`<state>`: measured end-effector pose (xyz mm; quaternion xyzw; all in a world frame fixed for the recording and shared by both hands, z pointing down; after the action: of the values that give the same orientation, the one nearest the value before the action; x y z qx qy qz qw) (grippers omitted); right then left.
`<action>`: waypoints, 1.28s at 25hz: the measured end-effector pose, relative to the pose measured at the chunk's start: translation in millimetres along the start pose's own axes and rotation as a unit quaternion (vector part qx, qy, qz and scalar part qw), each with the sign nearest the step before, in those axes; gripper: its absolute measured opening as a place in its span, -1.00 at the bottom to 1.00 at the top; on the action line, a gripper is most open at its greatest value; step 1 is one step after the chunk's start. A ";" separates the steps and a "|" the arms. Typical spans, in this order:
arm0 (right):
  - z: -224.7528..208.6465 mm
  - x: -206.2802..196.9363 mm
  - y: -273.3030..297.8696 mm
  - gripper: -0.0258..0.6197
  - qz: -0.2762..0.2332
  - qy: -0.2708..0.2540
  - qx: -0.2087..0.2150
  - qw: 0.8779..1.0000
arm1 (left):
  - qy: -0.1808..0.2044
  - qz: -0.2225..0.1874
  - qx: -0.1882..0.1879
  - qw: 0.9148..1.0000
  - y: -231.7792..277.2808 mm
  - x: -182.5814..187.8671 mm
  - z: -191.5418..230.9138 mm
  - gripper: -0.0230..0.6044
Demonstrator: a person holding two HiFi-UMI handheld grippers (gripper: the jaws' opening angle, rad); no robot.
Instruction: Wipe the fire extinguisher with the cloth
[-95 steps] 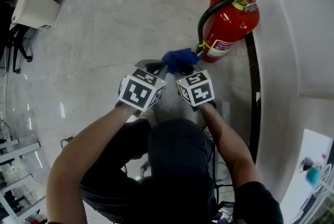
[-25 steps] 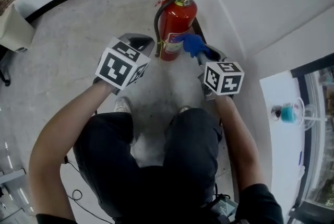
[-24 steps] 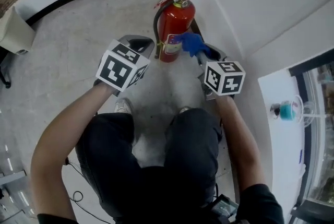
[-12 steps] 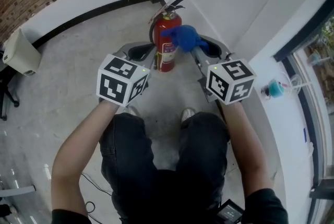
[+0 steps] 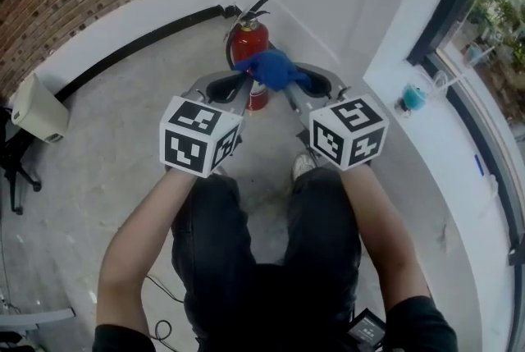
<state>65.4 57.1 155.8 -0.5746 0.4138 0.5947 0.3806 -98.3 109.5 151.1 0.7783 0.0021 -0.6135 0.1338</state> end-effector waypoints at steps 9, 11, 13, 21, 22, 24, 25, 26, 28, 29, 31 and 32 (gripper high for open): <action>52.8 -6.1 -16.5 -0.81 -0.011 0.006 -0.021 1.000 | -0.009 -0.015 -0.013 1.000 -58.8 0.3 -12.8 -0.91; 61.3 -7.3 -20.5 -0.81 -0.010 0.005 -0.025 1.000 | -0.012 -0.014 -0.015 1.000 -66.7 -3.5 -14.1 -0.91; 69.6 -8.8 -23.6 -0.81 -0.011 0.007 -0.028 1.000 | -0.013 -0.012 -0.016 1.000 -74.7 -7.1 -14.5 -0.91; 82.7 -8.6 -33.7 -0.81 -0.018 0.002 -0.032 0.999 | -0.019 -0.019 -0.013 1.000 -87.5 -7.6 -20.8 -0.91; 82.8 -9.6 -34.8 -0.81 -0.019 0.001 -0.032 0.999 | -0.019 -0.019 -0.013 1.000 -88.0 -8.2 -22.0 -0.91; 86.2 -11.2 -36.8 -0.81 -0.019 0.000 -0.034 0.999 | -0.019 -0.020 -0.014 1.000 -91.5 -9.8 -22.9 -0.91; 87.7 -9.7 -37.2 -0.81 -0.018 -0.001 -0.036 0.999 | -0.020 -0.020 -0.015 0.999 -93.1 -8.7 -22.1 -0.91; 88.2 -6.8 -36.9 -0.81 -0.018 -0.001 -0.036 0.999 | -0.021 -0.021 -0.015 0.999 -93.9 -6.2 -20.5 -0.91; 85.5 -1.3 -35.5 -0.81 -0.017 -0.001 -0.035 0.999 | -0.024 -0.022 -0.013 0.999 -91.7 -0.9 -17.9 -0.91; 82.8 -0.5 -35.3 -0.81 -0.018 -0.001 -0.034 0.999 | -0.024 -0.022 -0.012 0.999 -89.3 0.3 -17.9 -0.91; 76.3 -0.3 -35.7 -0.81 -0.020 0.001 -0.033 0.999 | -0.024 -0.021 -0.011 0.999 -83.6 1.3 -19.0 -0.91; 73.4 0.1 -36.1 -0.81 -0.021 0.002 -0.032 0.999 | -0.024 -0.020 -0.010 0.999 -81.4 2.0 -19.3 -0.91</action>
<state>71.8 138.6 153.5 -0.5966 0.3829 0.5984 0.3734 -93.0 191.7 136.5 0.7620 0.0209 -0.6343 0.1289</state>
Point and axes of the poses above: the fingertips, and each gripper's own axes: y forward along the fingers, z to its left, x out of its top, the point moved 9 cm from there along -y, backward along the fingers, and after that the axes turned 11 degrees about x, right-handed, at the moved point
